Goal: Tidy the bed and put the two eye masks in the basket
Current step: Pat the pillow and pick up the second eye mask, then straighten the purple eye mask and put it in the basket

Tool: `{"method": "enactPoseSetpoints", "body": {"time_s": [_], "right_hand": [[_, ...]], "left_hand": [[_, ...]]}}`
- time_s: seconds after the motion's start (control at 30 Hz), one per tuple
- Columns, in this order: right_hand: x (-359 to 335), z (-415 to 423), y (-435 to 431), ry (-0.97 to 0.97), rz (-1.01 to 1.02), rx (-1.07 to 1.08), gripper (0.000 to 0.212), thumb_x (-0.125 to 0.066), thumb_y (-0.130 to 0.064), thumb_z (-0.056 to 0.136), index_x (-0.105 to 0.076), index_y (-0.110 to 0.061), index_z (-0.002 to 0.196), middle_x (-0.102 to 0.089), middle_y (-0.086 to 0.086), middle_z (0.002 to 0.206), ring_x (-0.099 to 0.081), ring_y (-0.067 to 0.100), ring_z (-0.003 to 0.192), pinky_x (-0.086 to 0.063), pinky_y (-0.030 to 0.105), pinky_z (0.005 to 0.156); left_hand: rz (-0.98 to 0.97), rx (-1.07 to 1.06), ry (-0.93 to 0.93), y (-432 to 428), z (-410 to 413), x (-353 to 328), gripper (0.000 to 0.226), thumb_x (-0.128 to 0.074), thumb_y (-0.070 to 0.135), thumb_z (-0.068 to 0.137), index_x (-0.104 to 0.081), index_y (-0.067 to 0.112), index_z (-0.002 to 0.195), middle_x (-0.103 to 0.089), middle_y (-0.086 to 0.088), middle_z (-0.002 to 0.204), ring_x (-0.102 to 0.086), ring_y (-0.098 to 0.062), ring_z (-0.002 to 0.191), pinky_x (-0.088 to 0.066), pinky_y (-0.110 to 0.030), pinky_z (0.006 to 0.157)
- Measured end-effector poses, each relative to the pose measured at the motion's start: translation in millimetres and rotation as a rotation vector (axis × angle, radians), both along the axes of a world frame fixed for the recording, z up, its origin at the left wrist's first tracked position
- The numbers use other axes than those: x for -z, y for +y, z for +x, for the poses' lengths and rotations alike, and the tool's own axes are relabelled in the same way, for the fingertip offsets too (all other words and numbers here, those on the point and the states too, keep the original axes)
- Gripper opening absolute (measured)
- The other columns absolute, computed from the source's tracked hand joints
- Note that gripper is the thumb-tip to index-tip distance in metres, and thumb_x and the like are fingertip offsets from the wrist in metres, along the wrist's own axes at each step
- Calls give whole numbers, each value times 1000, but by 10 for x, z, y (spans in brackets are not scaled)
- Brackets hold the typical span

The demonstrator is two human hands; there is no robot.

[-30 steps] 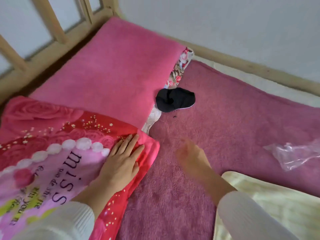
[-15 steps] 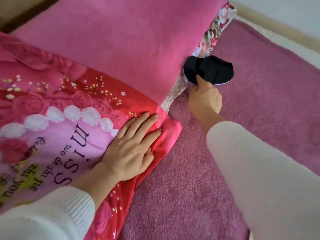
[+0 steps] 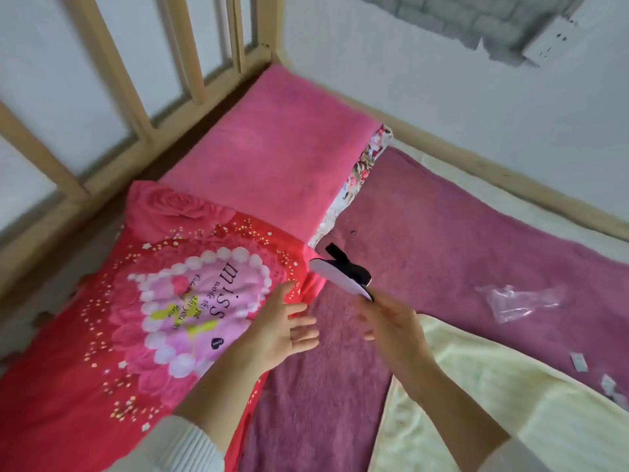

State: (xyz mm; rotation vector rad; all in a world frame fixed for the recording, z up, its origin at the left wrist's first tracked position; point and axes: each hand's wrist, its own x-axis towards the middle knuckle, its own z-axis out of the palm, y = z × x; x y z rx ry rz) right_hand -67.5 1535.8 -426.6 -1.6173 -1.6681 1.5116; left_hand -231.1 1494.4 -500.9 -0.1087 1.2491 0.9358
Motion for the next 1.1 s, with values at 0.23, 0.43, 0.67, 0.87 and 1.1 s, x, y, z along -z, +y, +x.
{"method": "enactPoseSetpoints", "body": {"time_s": [0.23, 0.43, 0.67, 0.87, 1.1], "right_hand": [[-1097, 282, -1156, 57, -131, -188, 23, -60, -15, 89, -64, -8, 68, -50, 11, 65, -50, 16, 60, -46, 21, 57], [-1346, 642, -2171, -33, 202, -145, 34, -62, -26, 87, -48, -5, 64, -44, -4, 67, -41, 4, 49, -35, 23, 53], [-1507, 952, -3031, 37, 351, -298, 26, -60, -13, 82, -55, -11, 56, -51, 9, 68, -43, 17, 73, -36, 32, 59], [-1710, 1267, -3625, 303, 210, -480, 65, -76, 3, 67, -49, -17, 123, -64, 3, 113, -63, 11, 94, -51, 17, 68], [-1792, 1375, -4127, 271, 200, -533, 34, -56, 15, 74, -66, 1, 103, -69, 30, 87, -61, 20, 63, -54, 31, 57]], "left_hand": [[199, -147, -183, -1109, 64, -1187, 29, -49, 22, 90, -61, -1, 103, -60, -23, 109, -62, -37, 101, -60, -49, 70], [345, 4, 149, -2342, 376, -1880, 31, -47, 9, 92, -70, 22, 107, -77, -7, 100, -73, -30, 95, -61, -42, 71], [389, 188, 439, -3460, 876, -2372, 32, -72, 41, 78, -69, 21, 103, -70, -4, 101, -72, -22, 87, -56, -41, 76], [429, 292, 759, -4073, 1033, -2717, 4, -73, 22, 78, -71, 25, 79, -57, 7, 66, -52, -9, 60, -35, -21, 54], [499, 380, 1009, -4854, 1050, -2955, 22, -71, 17, 81, -57, 18, 65, -48, -1, 62, -43, -13, 58, -32, -31, 59]]}}
